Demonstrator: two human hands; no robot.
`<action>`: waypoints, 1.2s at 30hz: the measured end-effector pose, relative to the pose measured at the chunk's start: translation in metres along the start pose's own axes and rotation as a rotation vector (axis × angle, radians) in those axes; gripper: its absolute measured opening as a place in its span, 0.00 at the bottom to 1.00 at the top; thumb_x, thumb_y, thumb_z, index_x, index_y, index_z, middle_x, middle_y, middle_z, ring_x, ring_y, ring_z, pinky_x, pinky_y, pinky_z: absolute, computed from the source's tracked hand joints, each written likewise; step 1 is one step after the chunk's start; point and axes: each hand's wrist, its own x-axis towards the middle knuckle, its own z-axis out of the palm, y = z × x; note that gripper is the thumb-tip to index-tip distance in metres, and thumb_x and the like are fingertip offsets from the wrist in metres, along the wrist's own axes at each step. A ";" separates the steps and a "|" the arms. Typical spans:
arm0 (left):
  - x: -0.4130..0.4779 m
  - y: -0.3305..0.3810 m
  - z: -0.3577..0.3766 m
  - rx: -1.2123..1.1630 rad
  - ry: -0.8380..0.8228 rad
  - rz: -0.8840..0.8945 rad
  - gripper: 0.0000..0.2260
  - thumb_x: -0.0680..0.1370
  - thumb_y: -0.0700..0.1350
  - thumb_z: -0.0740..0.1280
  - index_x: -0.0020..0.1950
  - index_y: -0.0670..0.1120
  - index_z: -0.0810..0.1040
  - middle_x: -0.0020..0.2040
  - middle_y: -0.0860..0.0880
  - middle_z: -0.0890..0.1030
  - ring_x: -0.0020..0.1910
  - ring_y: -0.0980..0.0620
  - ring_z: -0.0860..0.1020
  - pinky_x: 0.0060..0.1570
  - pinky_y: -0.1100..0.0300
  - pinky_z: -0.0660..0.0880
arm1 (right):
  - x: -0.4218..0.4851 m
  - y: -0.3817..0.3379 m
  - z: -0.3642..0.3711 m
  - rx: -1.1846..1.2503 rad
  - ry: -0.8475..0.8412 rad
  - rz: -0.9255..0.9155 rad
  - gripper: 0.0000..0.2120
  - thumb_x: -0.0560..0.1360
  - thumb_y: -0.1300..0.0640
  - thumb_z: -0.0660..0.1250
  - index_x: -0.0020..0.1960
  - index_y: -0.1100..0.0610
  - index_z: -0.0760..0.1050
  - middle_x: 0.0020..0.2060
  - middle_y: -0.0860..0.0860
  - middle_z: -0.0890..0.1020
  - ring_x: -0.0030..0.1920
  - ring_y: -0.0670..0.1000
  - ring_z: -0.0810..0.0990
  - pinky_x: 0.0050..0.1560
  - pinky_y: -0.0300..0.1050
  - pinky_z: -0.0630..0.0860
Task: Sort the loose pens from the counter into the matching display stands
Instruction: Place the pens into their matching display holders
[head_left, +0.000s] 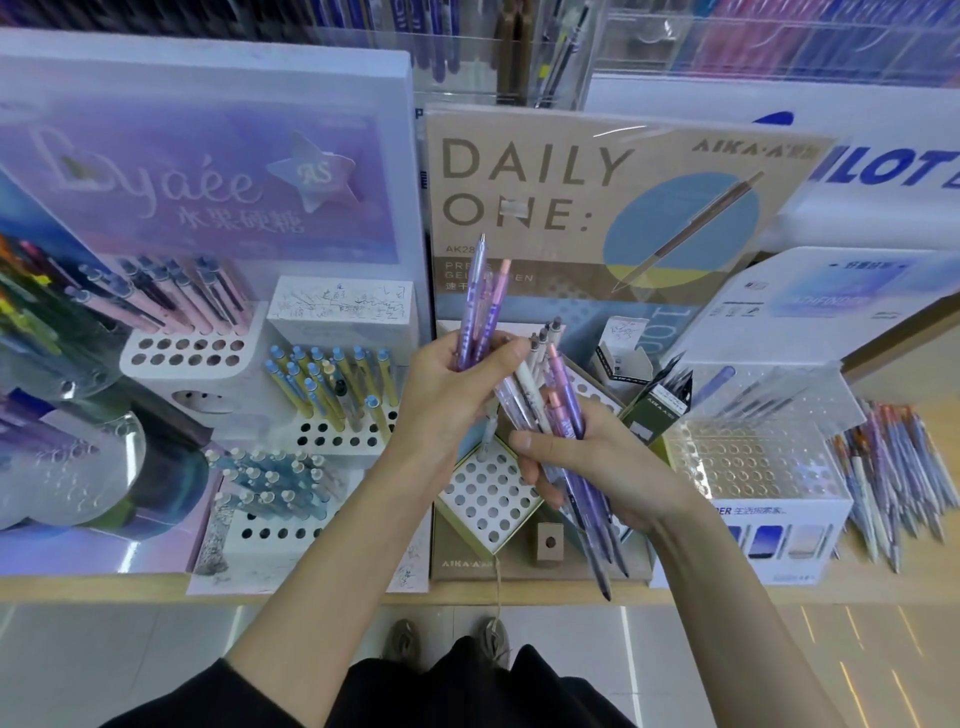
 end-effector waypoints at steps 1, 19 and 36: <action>0.000 0.000 0.000 0.000 0.014 0.000 0.04 0.76 0.35 0.68 0.42 0.42 0.76 0.21 0.58 0.73 0.20 0.64 0.71 0.22 0.75 0.66 | -0.001 -0.001 0.000 0.013 0.007 0.008 0.05 0.75 0.59 0.69 0.43 0.49 0.78 0.31 0.56 0.77 0.26 0.54 0.71 0.28 0.44 0.71; 0.015 -0.001 -0.017 -0.129 0.138 0.007 0.04 0.66 0.47 0.73 0.37 0.50 0.79 0.24 0.56 0.66 0.22 0.59 0.59 0.19 0.67 0.57 | -0.039 -0.014 -0.027 -0.194 0.567 0.014 0.02 0.72 0.60 0.72 0.41 0.58 0.80 0.22 0.46 0.74 0.24 0.47 0.69 0.25 0.37 0.69; 0.012 -0.018 -0.017 -0.142 0.018 -0.112 0.14 0.80 0.50 0.60 0.52 0.42 0.80 0.35 0.54 0.74 0.25 0.59 0.63 0.21 0.68 0.60 | 0.000 -0.036 -0.030 -0.389 0.814 -0.143 0.10 0.72 0.54 0.70 0.37 0.60 0.77 0.24 0.50 0.74 0.25 0.47 0.70 0.33 0.52 0.81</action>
